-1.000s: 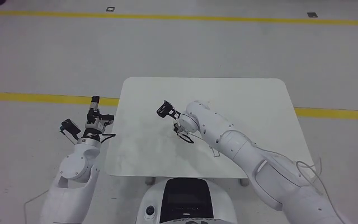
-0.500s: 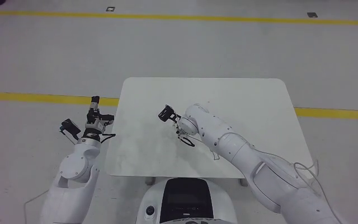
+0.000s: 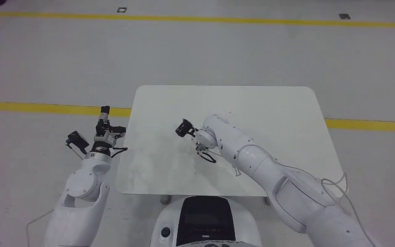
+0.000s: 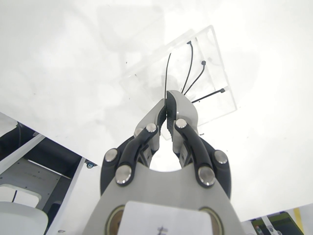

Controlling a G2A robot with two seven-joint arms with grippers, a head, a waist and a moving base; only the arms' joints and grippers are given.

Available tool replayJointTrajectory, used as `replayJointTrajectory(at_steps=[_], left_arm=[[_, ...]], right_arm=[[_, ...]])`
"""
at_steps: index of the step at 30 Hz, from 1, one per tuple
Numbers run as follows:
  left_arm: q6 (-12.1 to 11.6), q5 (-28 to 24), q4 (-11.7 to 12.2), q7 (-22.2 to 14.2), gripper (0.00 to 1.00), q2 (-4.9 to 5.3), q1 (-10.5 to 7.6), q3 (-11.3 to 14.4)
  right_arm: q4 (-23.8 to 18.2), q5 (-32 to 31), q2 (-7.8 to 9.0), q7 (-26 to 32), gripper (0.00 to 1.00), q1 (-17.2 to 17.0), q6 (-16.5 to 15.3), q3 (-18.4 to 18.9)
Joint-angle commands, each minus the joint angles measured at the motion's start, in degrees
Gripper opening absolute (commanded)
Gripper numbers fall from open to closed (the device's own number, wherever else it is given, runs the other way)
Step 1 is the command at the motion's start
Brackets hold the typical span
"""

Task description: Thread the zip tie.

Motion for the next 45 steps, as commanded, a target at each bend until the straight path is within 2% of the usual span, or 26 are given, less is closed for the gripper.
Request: replayJointTrajectory(at_steps=[1, 6, 8, 11, 18, 32, 45], left_arm=[[0.0, 0.0, 0.0, 0.0, 1.0, 0.0, 0.0, 0.0], [0.0, 0.0, 0.0, 0.0, 1.0, 0.0, 0.0, 0.0], [0.0, 0.0, 0.0, 0.0, 1.0, 0.0, 0.0, 0.0], [0.0, 0.0, 0.0, 0.0, 1.0, 0.0, 0.0, 0.0], [0.0, 0.0, 0.0, 0.0, 1.0, 0.0, 0.0, 0.0], [0.0, 0.0, 0.0, 0.0, 1.0, 0.0, 0.0, 0.0], [0.0, 0.0, 0.0, 0.0, 1.0, 0.0, 0.0, 0.0]], right_arm=[[0.09, -0.1, -0.14, 1.46, 0.0, 0.1, -0.4, -0.12], [0.66, -0.44, -0.64, 2.81, 0.0, 0.27, -0.59, -0.35], [0.86, -0.42, -0.81, 1.86, 0.23, 0.31, -0.28, -0.1], [0.95, -0.89, -1.01, -0.11, 0.3, 0.21, -0.19, 0.04], [2.24, -3.13, -1.76, -3.76, 0.27, 0.0, 1.99, -0.23], [7.31, -3.26, -3.73, -5.44, 0.13, 0.77, 2.18, 0.0], [11.03, -3.04, -5.03, -7.82, 0.15, 1.19, 1.9, 0.84]])
